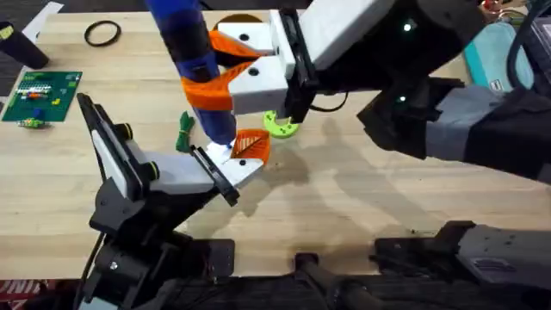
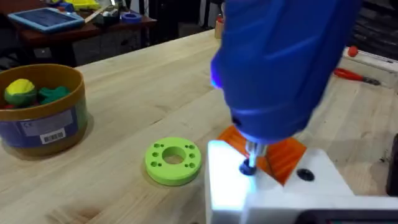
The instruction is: Pick up the gripper from the table and insert it into the empty holder that is missing its gripper. Then pick up a screw, insert it into the mounting hole, and use the screwdriver to tighten it. Finally, clean up the table by picking up the vegetable and placing it into the bucket.
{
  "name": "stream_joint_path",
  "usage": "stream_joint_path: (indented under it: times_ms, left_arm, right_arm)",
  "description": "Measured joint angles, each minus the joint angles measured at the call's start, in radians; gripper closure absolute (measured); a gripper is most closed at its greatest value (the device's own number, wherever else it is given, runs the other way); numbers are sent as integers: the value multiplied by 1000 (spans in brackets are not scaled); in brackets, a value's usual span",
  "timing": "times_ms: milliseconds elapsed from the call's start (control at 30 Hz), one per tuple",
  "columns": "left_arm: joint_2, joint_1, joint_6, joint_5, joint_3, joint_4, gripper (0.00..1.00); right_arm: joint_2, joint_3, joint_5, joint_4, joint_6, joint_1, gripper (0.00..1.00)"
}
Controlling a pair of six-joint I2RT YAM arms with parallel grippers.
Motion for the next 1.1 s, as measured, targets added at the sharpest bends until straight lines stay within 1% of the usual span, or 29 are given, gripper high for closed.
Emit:
stream_joint_path:
  times_ms: [1100]
  left_arm:
    - [0, 0, 0, 0, 0, 0, 990]
  right_arm:
    - [0, 0, 0, -28, -29, 2, 924]
